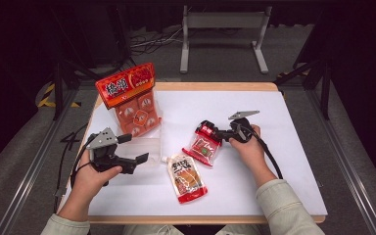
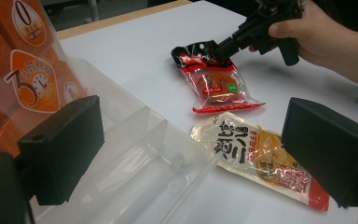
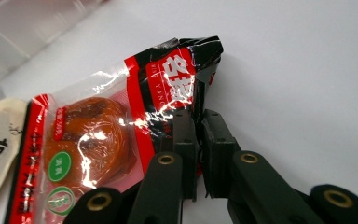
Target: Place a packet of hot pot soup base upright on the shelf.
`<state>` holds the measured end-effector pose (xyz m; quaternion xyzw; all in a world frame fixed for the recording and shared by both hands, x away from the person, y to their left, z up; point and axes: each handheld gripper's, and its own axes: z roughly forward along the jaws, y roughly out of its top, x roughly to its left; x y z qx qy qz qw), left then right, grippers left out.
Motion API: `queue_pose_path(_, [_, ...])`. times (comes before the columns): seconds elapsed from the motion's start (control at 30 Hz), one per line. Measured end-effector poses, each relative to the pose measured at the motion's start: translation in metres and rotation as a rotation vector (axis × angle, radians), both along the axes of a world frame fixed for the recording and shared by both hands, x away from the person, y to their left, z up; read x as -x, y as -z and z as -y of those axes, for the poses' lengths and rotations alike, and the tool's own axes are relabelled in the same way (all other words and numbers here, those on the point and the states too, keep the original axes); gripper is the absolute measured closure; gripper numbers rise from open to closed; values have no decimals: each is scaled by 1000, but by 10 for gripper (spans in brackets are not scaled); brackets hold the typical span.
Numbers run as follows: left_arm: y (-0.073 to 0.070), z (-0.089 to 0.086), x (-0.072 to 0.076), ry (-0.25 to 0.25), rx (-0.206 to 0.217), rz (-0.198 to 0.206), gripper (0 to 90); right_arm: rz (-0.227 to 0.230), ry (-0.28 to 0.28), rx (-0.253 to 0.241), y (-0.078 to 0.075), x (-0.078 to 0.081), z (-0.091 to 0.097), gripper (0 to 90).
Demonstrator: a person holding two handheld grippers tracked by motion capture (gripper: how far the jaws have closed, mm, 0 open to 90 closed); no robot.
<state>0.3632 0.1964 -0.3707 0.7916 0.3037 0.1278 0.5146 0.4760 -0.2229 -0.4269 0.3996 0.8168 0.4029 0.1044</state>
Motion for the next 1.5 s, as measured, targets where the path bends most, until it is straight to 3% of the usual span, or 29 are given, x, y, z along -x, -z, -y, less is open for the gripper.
queue_pose_path(0.13, [1,3,1,8,-40,-19,110,37,-9,-32,-13,7,1,884])
queue_pose_path(0.23, [2,6,1,35,-36,-40,145,60,-16,-53,-23,12,3,889])
queue_pose_path(0.5, [3,10,0,57,-24,-12,138,118,-61,-105,-50,30,2,893])
queue_pose_path(0.67, [4,14,-1,53,-61,17,125,148,-89,-105,-62,38,-1,894])
queue_pose_path(0.73, [5,18,-1,58,-61,11,110,174,-101,-75,-68,44,-4,894])
queue_pose_path(0.8, [5,21,-2,67,-64,13,107,178,-109,-76,-70,46,-5,895])
queue_pose_path(1.07, [5,24,-3,73,-42,1,83,217,-151,-80,-83,58,-9,894])
queue_pose_path(1.23, [5,25,-4,79,-33,17,77,230,-190,-86,-92,65,-11,895])
queue_pose_path(1.5, [3,31,-5,97,42,19,45,262,-270,-91,-107,80,-23,894])
